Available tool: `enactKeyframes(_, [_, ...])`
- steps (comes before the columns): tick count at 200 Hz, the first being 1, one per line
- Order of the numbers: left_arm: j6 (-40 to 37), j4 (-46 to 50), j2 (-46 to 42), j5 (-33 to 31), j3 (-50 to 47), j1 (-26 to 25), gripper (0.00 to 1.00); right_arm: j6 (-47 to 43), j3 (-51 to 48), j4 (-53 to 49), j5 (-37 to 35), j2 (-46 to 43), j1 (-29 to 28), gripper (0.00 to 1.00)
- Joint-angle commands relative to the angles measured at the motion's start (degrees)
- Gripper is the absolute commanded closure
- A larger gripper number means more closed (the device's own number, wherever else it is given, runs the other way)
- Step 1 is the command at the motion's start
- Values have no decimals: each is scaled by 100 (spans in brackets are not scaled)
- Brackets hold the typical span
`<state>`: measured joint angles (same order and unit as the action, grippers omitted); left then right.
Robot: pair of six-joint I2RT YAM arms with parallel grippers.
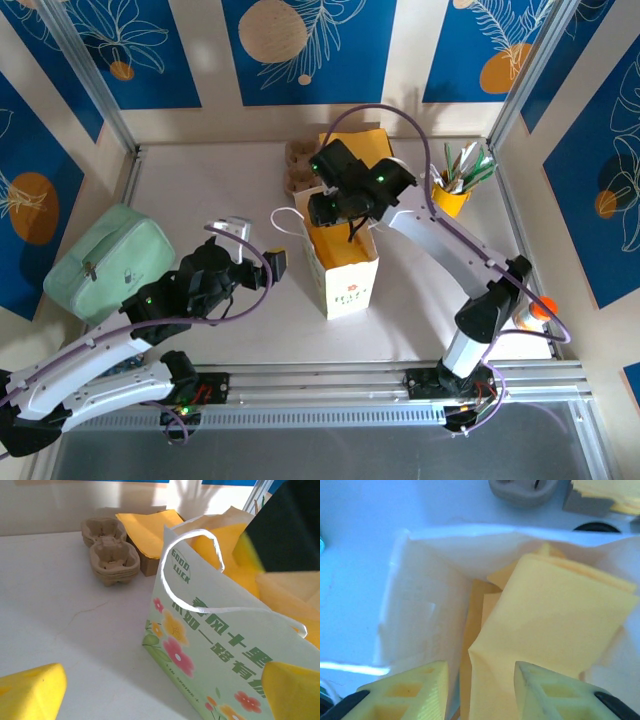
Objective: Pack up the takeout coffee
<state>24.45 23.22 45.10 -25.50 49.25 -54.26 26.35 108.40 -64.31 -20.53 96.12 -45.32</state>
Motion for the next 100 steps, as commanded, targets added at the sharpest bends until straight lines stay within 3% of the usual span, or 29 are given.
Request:
enactKeyframes(1, [-261,42,-2,-245,294,47,1,-227,265,-94,153,-436,91,59])
enactKeyframes(48, [-578,194,104,-663,655,56,1,-421,72,314,522,-1061,273,57])
enactKeyframes(69, [-715,344,186,-1170,829,85,1,-522,-316,639,225,-1530,361,52])
enactKeyframes(100, [-897,485,259,-1651,941,457,1,-498,-1312,1224,160,-2451,1072,46])
